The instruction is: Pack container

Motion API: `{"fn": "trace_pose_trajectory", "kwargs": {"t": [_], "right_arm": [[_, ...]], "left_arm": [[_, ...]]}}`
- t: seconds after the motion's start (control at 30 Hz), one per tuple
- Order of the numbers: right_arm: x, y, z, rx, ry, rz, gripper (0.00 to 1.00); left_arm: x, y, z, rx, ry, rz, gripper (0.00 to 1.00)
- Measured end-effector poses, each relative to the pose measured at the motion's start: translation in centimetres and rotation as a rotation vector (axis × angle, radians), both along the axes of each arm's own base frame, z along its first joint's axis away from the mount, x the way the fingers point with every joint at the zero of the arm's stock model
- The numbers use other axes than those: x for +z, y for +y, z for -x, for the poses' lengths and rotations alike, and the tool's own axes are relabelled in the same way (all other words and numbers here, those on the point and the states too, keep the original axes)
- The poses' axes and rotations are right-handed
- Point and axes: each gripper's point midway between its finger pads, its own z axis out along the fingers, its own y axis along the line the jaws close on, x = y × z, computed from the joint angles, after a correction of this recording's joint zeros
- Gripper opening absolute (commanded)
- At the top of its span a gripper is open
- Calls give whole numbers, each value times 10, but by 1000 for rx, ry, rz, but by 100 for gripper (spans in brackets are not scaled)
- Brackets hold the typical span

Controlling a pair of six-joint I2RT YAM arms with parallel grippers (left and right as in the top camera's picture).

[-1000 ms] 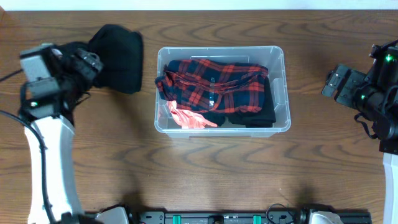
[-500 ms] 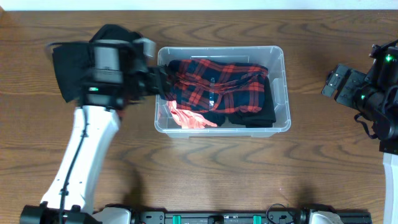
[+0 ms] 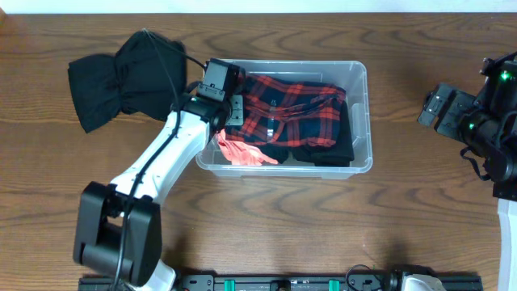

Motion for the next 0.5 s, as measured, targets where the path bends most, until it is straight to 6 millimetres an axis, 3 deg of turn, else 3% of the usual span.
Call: {"fn": "trace_pose_trajectory", "kwargs": {"t": [0.13, 0.5], "right_arm": [[0, 0, 0, 0, 0, 0, 99], [0, 0, 0, 0, 0, 0, 99]], "left_arm": [[-21, -4, 4, -7, 57, -2, 48], [-8, -15, 27, -59, 83, -21, 52]]}}
